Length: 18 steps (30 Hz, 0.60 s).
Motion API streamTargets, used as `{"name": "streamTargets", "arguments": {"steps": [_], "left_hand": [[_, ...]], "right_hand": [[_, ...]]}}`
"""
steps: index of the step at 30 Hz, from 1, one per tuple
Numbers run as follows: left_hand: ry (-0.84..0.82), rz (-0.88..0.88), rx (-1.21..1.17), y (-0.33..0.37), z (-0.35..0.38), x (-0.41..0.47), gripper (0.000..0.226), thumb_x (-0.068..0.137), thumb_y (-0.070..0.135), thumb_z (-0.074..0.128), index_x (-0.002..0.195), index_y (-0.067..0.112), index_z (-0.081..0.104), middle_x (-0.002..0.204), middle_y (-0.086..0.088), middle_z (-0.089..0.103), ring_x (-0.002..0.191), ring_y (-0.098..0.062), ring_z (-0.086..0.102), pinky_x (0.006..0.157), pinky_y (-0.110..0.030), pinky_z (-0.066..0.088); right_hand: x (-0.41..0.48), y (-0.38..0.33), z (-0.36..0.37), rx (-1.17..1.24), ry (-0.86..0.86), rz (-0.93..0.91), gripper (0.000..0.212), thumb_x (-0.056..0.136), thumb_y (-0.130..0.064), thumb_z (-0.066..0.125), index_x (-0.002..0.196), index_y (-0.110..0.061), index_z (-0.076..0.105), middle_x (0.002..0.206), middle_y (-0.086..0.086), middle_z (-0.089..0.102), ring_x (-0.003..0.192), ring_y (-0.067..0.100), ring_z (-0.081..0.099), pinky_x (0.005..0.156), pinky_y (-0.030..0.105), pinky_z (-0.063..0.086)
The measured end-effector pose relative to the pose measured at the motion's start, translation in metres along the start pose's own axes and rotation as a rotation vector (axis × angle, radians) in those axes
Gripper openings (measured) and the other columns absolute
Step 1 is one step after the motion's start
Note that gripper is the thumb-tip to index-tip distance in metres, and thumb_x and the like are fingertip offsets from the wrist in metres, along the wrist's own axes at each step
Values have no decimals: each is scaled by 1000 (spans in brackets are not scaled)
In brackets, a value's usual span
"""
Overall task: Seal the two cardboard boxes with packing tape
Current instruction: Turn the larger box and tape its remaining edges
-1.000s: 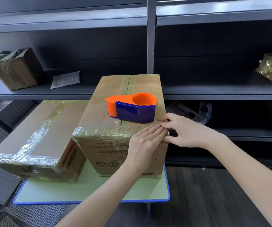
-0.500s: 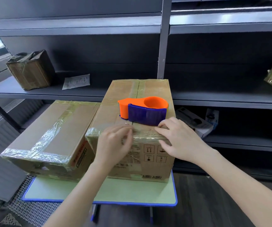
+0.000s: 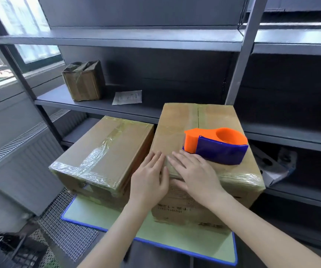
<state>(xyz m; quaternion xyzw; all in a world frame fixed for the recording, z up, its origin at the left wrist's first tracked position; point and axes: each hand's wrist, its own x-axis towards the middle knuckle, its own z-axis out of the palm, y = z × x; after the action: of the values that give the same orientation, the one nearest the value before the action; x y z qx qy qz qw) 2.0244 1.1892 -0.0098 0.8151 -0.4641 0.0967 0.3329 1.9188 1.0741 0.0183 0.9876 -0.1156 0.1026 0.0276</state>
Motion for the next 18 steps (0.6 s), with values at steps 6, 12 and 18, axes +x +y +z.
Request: {"name": "streamTargets", "arguments": {"steps": [6, 12, 18], "left_hand": [[45, 211, -124, 23, -19, -36, 25, 81, 25, 53, 88, 20, 76, 96, 11, 73, 94, -3, 67, 68, -17, 54], [-57, 80, -181, -7, -19, 11, 23, 87, 13, 55, 102, 11, 73, 107, 2, 70, 112, -13, 60, 101, -24, 40], [-186, 173, -178, -21, -7, 39, 32, 92, 9, 55, 123, 6, 61, 135, -6, 53, 135, -20, 36, 107, -5, 5]], "right_hand": [[-49, 29, -16, 188, 142, -26, 55, 78, -60, 54, 99, -13, 74, 105, -2, 71, 100, 13, 64, 82, 32, 54], [-28, -27, -20, 40, 0, 113, 77, 79, -70, 31, 119, -13, 61, 118, 4, 60, 109, 25, 53, 94, 39, 43], [-12, -45, -6, 105, -16, 196, 81, 81, -65, 32, 144, -14, 31, 150, 3, 28, 137, 21, 19, 114, 36, 9]]}}
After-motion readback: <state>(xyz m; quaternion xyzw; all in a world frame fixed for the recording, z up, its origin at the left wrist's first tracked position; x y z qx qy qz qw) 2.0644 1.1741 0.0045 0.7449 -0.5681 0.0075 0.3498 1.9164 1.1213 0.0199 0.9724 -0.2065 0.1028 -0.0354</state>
